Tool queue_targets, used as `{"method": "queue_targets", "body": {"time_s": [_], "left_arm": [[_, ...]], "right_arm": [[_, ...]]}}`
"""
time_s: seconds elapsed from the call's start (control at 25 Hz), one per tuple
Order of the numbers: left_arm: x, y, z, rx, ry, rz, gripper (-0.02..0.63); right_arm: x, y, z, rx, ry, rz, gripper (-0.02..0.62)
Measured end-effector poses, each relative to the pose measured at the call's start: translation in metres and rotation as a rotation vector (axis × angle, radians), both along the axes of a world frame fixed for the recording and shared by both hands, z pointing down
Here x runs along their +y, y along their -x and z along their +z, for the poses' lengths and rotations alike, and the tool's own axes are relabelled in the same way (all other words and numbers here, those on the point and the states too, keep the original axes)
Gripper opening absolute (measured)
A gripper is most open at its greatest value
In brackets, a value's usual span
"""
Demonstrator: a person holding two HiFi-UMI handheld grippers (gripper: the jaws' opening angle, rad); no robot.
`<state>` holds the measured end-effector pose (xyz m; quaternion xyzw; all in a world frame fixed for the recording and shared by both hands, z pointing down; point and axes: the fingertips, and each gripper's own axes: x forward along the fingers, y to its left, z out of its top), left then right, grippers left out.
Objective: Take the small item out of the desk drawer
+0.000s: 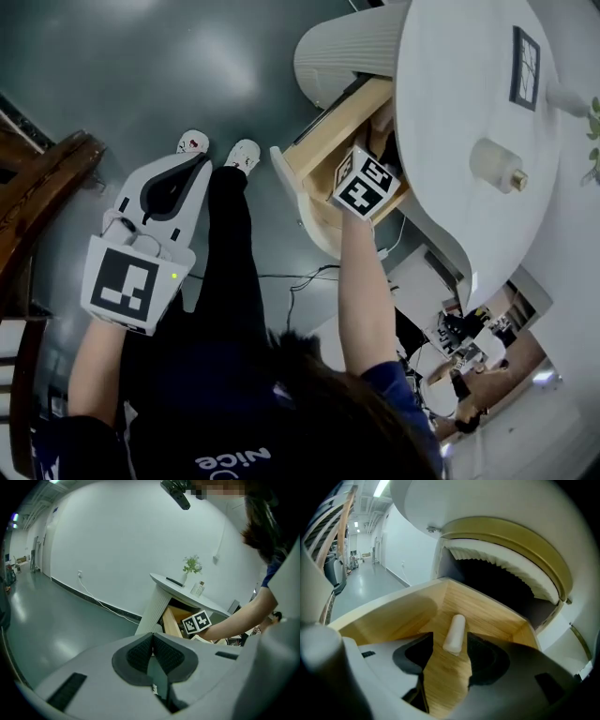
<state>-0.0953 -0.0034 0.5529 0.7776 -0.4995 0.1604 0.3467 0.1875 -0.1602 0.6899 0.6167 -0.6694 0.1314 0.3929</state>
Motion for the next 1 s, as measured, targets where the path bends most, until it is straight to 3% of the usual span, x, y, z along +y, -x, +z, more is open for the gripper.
{"method": "queue_targets", "body": {"time_s": [0.32,0.6,0.8,0.92,1.0], "left_arm": [[-0.004,0.004,0.014,0.011,0.020,-0.015,0.005],[-0.006,0.003,0.025,0.008,0.026,0.008,0.005],[-0.005,-0.001,0.029,0.019,0.020,0.017,0.005],[-0.003,-0.002,0.028,0.023,0.018,0.015,0.005],[0.001,0.000,0.028,0.026,0.022,0.010,0.005]], "right_arm": [[0.000,-0.011,0.021,0.016,0.074,0.001,0.233],[-0.007,-0.009,0.030,-0.017,0.076,0.035,0.230],[-0.006,-0.004,0.032,-0.032,0.077,0.022,0.198],[-0.006,-0.004,0.033,-0.062,0.071,0.067,0.142],[-0.005,-0.006,0.033,-0.077,0.064,0.102,0.138]]}}
